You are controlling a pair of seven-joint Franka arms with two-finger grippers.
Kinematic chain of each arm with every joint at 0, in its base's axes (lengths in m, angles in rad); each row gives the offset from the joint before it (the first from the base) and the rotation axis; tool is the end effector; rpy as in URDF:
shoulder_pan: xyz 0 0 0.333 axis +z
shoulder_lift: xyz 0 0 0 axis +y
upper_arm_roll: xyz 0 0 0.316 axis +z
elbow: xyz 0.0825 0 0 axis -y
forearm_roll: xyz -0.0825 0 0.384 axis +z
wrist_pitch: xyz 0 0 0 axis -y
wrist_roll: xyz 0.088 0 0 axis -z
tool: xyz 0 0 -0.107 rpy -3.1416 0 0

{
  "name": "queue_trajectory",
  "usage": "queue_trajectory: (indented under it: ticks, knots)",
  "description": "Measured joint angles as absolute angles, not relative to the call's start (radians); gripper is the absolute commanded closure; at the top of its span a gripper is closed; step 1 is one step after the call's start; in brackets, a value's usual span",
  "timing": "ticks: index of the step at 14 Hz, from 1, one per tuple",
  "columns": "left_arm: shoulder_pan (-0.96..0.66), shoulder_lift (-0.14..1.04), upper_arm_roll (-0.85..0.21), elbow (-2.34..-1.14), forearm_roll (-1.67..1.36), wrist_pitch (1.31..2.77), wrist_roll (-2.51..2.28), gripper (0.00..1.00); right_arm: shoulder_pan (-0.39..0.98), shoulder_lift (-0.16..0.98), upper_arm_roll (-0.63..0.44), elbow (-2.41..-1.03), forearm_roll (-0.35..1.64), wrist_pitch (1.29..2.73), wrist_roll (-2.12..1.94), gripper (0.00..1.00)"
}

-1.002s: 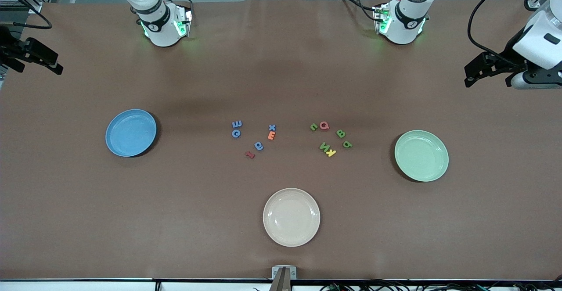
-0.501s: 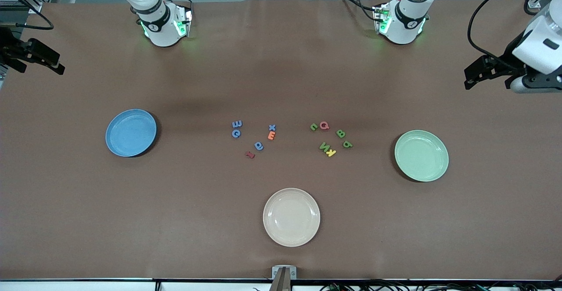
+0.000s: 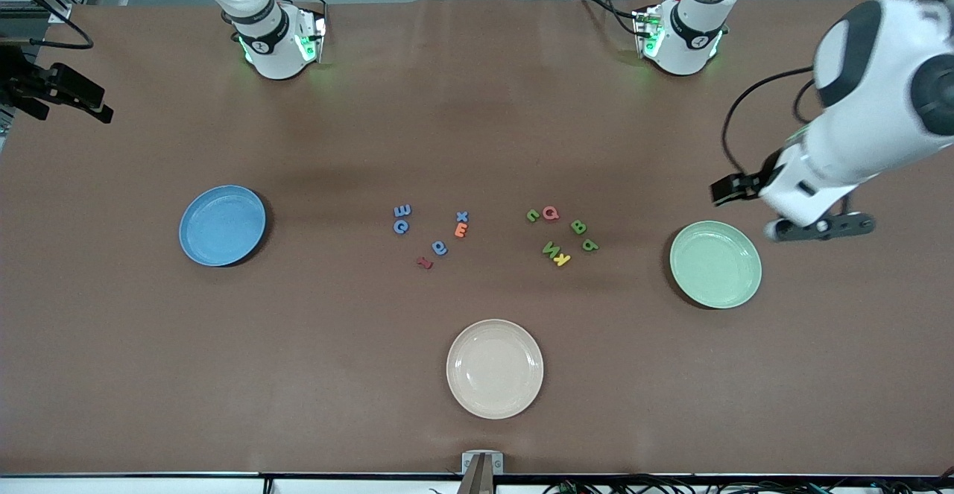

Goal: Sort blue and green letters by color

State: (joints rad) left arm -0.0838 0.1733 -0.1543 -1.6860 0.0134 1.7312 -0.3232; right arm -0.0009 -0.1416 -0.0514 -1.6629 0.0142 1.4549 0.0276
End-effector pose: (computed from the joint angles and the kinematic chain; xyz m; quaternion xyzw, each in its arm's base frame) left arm 0.5853 -0.1353 0.4836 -0.9971 -0.0413 0.0624 0.0109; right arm 0.4966 -0.0264 0.6462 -0.9986 0.0390 0.0332 0.0111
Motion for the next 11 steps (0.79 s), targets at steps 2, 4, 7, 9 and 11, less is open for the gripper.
queue_trajectory:
  ticks: [2, 4, 7, 9, 11]
  knots:
    - [-0.134, 0.223, -0.155, -1.719, 0.013, 1.802, -0.440, 0.00, -0.006, -0.127, -0.052, -1.656, 0.014, 1.436, 0.028, 0.00]
    - [-0.170, 0.282, -0.156, -1.740, 0.013, 1.870, -0.556, 0.00, -0.013, -0.099, -0.053, -1.653, 0.014, 1.435, 0.027, 0.00]
    - [-0.210, 0.354, -0.156, -1.815, 0.014, 2.056, -0.723, 0.05, -0.015, -0.013, -0.052, -1.645, 0.014, 1.479, 0.022, 0.00]
    - [-0.215, 0.384, -0.156, -1.867, 0.014, 2.144, -0.773, 0.08, -0.015, 0.072, -0.052, -1.643, 0.014, 1.519, 0.004, 0.00]
    - [-0.226, 0.408, -0.156, -1.885, 0.014, 2.181, -0.819, 0.10, -0.011, 0.157, -0.046, -1.631, 0.017, 1.546, -0.002, 0.00]
